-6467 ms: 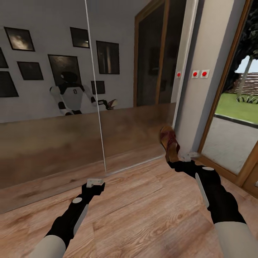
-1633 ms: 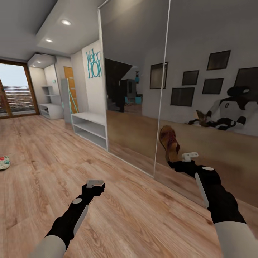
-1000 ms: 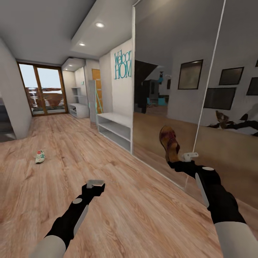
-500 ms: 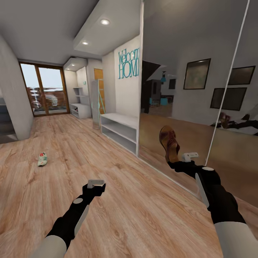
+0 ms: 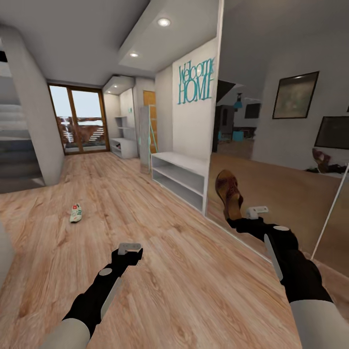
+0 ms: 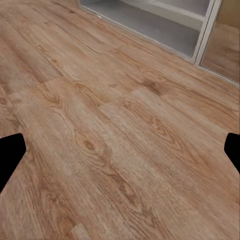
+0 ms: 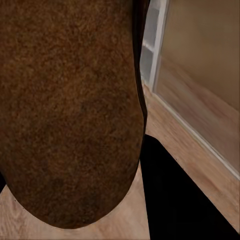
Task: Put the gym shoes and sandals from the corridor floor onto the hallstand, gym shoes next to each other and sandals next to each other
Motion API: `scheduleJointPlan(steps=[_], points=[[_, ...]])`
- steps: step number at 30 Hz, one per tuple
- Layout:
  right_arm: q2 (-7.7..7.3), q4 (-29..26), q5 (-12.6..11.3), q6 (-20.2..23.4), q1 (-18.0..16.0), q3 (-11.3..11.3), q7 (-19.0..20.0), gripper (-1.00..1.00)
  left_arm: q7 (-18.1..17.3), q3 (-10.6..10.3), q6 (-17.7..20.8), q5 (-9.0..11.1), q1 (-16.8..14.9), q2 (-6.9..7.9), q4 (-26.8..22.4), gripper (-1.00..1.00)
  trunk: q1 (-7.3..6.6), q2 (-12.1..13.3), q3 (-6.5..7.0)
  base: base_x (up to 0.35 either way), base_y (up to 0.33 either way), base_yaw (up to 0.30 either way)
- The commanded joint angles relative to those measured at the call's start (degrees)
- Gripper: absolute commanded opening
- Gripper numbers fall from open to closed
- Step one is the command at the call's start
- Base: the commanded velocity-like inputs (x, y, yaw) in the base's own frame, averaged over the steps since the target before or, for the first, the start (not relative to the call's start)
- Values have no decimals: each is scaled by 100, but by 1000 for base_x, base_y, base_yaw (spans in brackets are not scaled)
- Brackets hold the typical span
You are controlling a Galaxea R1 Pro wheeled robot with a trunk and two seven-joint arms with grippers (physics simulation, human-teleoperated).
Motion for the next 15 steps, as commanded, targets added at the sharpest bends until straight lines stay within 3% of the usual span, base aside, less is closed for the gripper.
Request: scheduleJointPlan(steps=[1,9,15], points=[[0,-11,12,37,-3,-8,25,-100,-10,-1,30,11,-3,-1,-7,100,1,-3,-12,241,226,250],[0,-11,12,44,-4,0,25,-100,-10,-3,30,13,-3,-3,0,100,1,-3,-36,247,221,277],[0,-11,12,45,-5,1,25,-100,-10,0,30,16,-1,-4,2,100,1,-3,-37,302,130,293]])
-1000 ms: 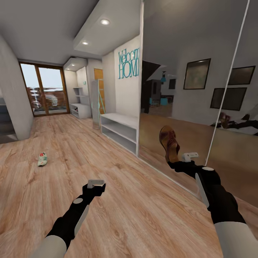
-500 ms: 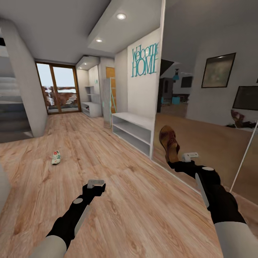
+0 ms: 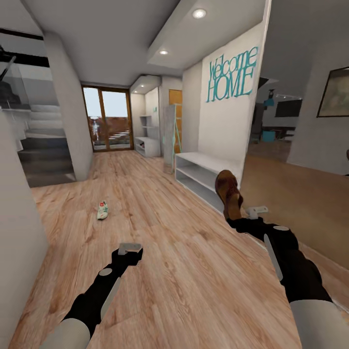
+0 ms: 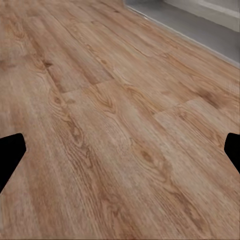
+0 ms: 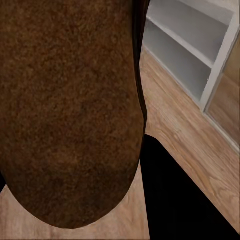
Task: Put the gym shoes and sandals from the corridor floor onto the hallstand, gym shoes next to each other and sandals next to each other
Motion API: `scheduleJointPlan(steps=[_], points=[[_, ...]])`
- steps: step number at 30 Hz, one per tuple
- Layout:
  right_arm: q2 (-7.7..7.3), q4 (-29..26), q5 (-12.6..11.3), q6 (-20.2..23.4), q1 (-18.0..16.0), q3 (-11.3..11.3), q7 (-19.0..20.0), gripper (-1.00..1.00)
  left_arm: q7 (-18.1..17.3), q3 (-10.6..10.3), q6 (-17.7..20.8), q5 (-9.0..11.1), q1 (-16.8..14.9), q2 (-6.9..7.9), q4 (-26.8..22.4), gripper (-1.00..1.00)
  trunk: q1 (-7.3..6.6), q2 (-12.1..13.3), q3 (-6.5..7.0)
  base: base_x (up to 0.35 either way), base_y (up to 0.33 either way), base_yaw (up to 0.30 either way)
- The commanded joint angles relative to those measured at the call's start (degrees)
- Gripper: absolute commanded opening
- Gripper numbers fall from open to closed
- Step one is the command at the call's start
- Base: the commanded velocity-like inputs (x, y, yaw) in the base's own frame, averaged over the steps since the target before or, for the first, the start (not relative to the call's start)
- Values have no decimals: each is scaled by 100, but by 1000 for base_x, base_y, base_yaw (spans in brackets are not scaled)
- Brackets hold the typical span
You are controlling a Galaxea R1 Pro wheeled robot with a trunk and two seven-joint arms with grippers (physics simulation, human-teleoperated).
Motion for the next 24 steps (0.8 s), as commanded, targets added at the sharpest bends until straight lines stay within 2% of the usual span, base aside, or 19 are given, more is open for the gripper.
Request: scheduleJointPlan(steps=[1,24], points=[[-1,-10,13,34,-4,-8,25,-100,-10,0,31,10,-4,-3,-7,100,2,-3,-7,331,43,293],[-1,-10,14,34,-1,-8,25,-100,-10,-2,31,9,-4,-3,-7,100,2,-3,-25,343,4,291]])
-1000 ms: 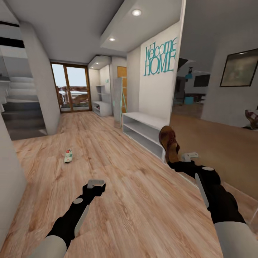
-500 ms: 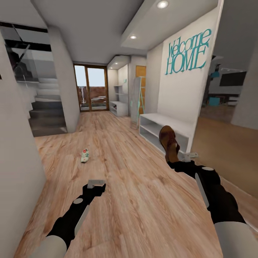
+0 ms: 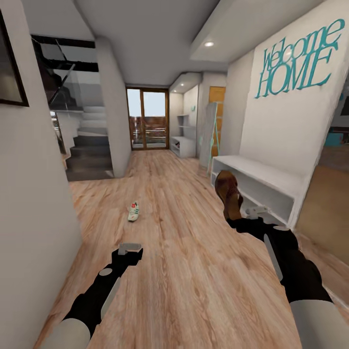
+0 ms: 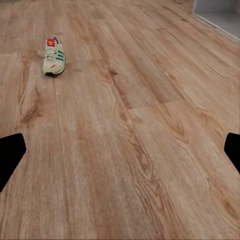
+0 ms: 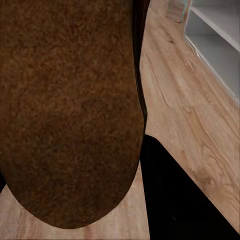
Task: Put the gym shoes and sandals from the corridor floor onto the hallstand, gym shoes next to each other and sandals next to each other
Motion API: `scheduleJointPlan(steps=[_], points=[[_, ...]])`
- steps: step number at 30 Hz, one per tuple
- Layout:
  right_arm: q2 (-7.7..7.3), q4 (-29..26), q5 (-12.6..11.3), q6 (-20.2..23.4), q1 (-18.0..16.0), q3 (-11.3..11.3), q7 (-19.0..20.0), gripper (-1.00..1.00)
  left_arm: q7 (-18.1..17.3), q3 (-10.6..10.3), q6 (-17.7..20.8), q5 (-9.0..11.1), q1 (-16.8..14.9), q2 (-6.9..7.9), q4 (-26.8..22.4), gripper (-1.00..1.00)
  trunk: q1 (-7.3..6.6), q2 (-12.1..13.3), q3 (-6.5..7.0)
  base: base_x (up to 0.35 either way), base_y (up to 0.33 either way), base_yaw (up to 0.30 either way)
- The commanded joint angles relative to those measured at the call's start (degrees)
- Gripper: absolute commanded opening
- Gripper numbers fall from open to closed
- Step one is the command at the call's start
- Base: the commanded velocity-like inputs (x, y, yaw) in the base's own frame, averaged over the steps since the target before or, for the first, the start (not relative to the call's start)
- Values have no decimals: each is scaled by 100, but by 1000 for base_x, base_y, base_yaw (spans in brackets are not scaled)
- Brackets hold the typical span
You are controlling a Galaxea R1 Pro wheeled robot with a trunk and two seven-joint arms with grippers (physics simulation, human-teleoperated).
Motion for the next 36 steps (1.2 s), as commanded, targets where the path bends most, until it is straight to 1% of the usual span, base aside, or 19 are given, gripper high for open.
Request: scheduleJointPlan(steps=[1,6,14,23,36], points=[[0,-10,12,33,-2,-8,25,-100,-10,2,32,8,-4,-2,-8,100,2,-3,-13,345,0,234],[0,-10,12,33,-2,-8,25,-100,-8,1,32,8,-3,0,-8,100,2,-3,-51,345,0,112],[0,-10,12,35,-5,-11,25,-100,-10,-1,32,9,-3,-2,-8,100,2,-3,-65,345,0,4],[-2,-23,4,36,-3,-16,28,-100,-9,1,32,11,-1,-3,-8,100,2,-3,-139,346,0,0],[-16,-27,-32,33,-5,-36,35,-100,-10,3,32,10,-5,-3,-8,100,2,-3,-173,346,0,25]])
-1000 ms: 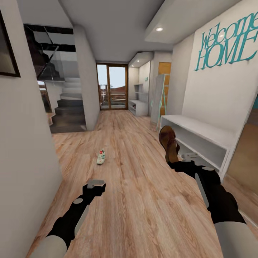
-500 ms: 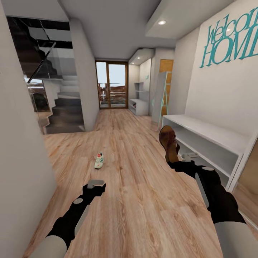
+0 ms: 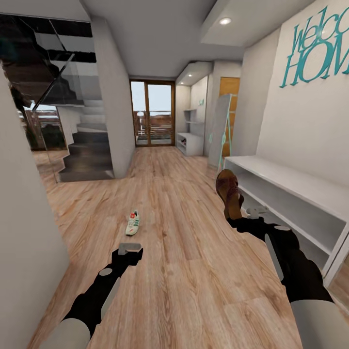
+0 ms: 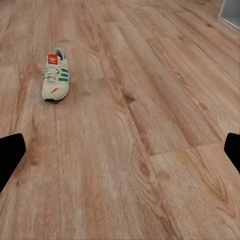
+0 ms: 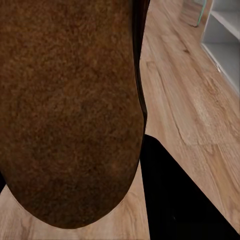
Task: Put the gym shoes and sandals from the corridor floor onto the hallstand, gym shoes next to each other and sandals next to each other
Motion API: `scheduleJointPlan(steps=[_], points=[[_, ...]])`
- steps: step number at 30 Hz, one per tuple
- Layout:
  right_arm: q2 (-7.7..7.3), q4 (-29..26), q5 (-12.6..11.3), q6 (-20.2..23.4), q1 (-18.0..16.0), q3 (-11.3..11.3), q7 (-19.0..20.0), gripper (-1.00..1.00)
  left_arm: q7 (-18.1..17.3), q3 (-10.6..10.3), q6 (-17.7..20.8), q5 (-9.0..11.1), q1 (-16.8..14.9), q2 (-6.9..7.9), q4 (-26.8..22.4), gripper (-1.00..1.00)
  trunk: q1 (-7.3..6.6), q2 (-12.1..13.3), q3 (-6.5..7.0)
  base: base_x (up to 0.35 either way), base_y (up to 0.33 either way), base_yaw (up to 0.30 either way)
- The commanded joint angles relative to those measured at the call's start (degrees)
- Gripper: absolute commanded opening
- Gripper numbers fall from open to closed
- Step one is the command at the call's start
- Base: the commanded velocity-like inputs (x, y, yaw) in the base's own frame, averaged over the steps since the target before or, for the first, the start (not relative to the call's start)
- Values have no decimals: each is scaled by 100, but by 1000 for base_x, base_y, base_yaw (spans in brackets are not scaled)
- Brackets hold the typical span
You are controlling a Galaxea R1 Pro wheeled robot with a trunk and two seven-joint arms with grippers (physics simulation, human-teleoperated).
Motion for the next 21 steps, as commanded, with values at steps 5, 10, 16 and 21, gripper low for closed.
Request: scheduleJointPlan(steps=[5,10,16,21], points=[[-26,-8,16,29,-3,-4,30,-100,-10,-1,33,9,1,-1,-10,100,2,-3,-12,346,0,27],[-13,-8,39,29,-3,-13,30,-100,-10,-2,33,11,-1,-1,-10,100,2,-3,0,346,0,40],[-17,-8,14,37,-2,-14,34,-100,-10,-2,33,6,0,-1,-10,100,2,-3,25,346,0,63],[-16,-14,7,38,-2,-17,31,-100,-10,-4,33,10,1,-1,-10,100,2,-3,28,346,0,7]])
